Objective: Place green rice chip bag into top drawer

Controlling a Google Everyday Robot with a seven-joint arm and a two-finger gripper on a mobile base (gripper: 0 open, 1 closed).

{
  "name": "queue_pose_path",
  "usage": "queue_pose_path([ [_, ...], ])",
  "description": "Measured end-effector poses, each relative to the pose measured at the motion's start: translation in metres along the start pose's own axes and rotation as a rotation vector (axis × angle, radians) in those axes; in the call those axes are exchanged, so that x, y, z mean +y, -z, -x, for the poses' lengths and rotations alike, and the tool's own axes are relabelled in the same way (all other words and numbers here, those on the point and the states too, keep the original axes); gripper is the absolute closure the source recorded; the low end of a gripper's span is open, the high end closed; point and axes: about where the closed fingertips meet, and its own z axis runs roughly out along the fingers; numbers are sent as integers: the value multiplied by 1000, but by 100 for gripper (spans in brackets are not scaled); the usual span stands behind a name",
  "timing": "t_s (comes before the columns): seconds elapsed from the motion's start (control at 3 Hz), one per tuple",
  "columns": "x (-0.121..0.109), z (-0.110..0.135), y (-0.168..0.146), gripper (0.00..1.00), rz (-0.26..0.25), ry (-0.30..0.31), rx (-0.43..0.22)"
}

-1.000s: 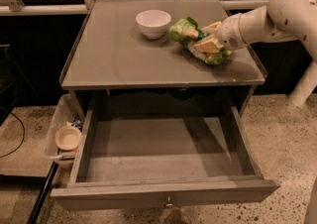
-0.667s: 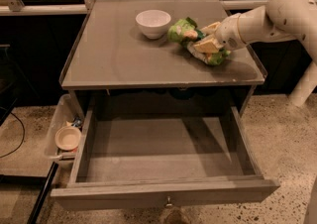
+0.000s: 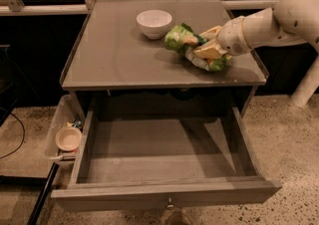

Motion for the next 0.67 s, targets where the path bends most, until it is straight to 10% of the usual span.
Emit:
queue_pose_path([
  [0.67, 35, 31, 48, 100, 35, 119, -71],
])
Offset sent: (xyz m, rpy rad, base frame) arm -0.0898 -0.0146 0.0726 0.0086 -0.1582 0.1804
